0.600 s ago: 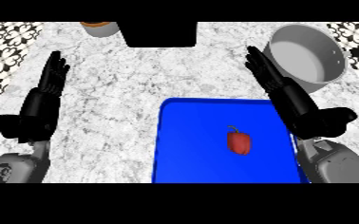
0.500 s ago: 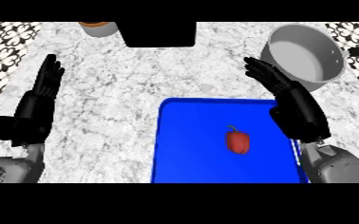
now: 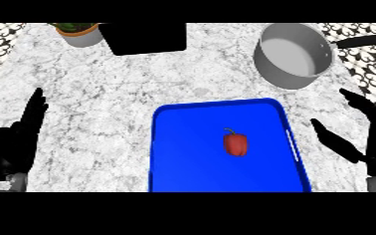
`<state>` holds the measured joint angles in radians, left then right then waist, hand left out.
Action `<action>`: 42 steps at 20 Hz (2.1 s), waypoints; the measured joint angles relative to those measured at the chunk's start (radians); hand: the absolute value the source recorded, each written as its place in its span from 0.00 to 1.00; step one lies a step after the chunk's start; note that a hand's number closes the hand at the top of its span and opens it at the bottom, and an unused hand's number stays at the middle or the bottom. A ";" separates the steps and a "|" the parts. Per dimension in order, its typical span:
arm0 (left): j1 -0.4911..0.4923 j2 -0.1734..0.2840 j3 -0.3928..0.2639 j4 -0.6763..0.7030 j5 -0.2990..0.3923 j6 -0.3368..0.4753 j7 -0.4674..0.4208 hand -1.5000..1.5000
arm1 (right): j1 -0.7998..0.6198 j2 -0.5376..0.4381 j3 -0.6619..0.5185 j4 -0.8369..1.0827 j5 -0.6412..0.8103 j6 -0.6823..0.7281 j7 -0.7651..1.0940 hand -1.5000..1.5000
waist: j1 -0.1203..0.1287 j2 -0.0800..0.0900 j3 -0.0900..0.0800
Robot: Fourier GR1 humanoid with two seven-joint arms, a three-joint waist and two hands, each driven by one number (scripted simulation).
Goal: Pick the bell pepper from the tray and place it in the pot
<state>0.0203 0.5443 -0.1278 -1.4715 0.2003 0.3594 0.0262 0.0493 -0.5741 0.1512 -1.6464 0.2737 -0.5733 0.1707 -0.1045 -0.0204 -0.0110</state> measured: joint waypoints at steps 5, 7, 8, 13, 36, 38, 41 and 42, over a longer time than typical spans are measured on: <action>0.037 0.002 -0.006 0.007 -0.002 -0.008 0.005 0.50 | 0.201 0.081 0.072 -0.105 0.277 -0.242 0.001 0.00 | 0.013 0.001 0.003; 0.051 0.007 -0.009 -0.009 -0.001 -0.018 0.009 0.50 | 0.289 0.116 0.110 -0.153 0.393 -0.281 0.047 0.00 | 0.029 0.004 0.003; 0.054 0.010 -0.009 -0.011 0.001 -0.026 0.010 0.50 | 0.327 0.135 0.126 -0.174 0.453 -0.286 0.079 0.00 | 0.037 0.007 0.004; 0.038 0.012 -0.017 -0.029 -0.004 -0.041 0.025 0.50 | 0.419 0.217 0.179 -0.316 0.714 -0.140 0.293 0.00 | 0.072 0.017 0.003; -0.010 -0.003 -0.018 -0.036 -0.031 -0.090 0.060 0.50 | -0.101 0.553 0.289 -0.183 0.800 0.818 0.960 0.00 | 0.125 0.025 0.010; 0.002 -0.015 -0.019 -0.029 -0.038 -0.087 0.045 0.50 | -0.141 0.556 0.280 -0.147 0.784 0.830 0.972 0.00 | 0.124 0.024 0.010; -0.006 -0.012 -0.008 -0.026 -0.037 -0.097 0.055 0.50 | -0.172 0.559 0.268 -0.102 0.772 0.846 0.977 0.00 | 0.119 0.023 0.010; 0.000 -0.011 -0.009 -0.045 -0.040 -0.094 0.067 0.50 | -0.186 0.559 0.255 -0.084 0.767 0.852 0.977 0.00 | 0.120 0.022 0.010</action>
<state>0.0198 0.5333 -0.1369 -1.5166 0.1604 0.2659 0.0935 -0.1368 -0.0152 0.4059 -1.7307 1.0411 0.2790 1.1477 0.0158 0.0018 -0.0009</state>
